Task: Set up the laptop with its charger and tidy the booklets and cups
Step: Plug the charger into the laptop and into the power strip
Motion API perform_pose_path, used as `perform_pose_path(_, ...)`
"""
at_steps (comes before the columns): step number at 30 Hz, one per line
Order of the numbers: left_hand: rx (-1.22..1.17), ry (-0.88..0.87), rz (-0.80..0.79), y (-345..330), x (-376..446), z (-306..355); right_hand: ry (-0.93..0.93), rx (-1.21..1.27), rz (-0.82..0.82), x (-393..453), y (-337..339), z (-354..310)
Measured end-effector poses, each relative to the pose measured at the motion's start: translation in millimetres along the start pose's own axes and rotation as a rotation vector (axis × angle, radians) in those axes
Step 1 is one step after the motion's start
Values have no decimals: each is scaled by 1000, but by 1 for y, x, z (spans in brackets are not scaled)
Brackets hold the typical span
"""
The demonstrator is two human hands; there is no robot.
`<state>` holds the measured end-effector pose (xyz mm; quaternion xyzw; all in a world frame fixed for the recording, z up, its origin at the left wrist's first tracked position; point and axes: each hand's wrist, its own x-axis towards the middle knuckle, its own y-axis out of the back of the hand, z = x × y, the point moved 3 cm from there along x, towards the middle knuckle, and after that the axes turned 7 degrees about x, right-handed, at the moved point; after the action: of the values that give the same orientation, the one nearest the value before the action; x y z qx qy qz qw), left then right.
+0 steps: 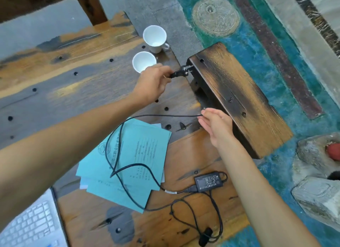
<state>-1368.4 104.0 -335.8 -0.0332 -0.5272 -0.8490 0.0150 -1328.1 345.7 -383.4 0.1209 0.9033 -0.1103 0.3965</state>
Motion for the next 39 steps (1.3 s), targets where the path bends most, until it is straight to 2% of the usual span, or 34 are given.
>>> perform_pose_path(6,-185,105,269,84,-66,7,31,-5,-174,-67,-9,7)
perform_pose_path(12,-374,325,515,160,-145,-10,77,-106,-380,-143,-41,21)
perform_pose_path(17,-704,510,643,196,-226,-36,152,-235,-531,-204,-65,41)
perform_pose_path(21,-898,598,721,211,-297,-60,190,-272,-627,-252,-72,62)
perform_pose_path(30,-1131,692,842,223,-416,-98,-20,-467,-894,-327,-85,86)
perform_pose_path(39,-1360,875,930,187,-493,-118,52,-1038,-876,-348,-110,177)
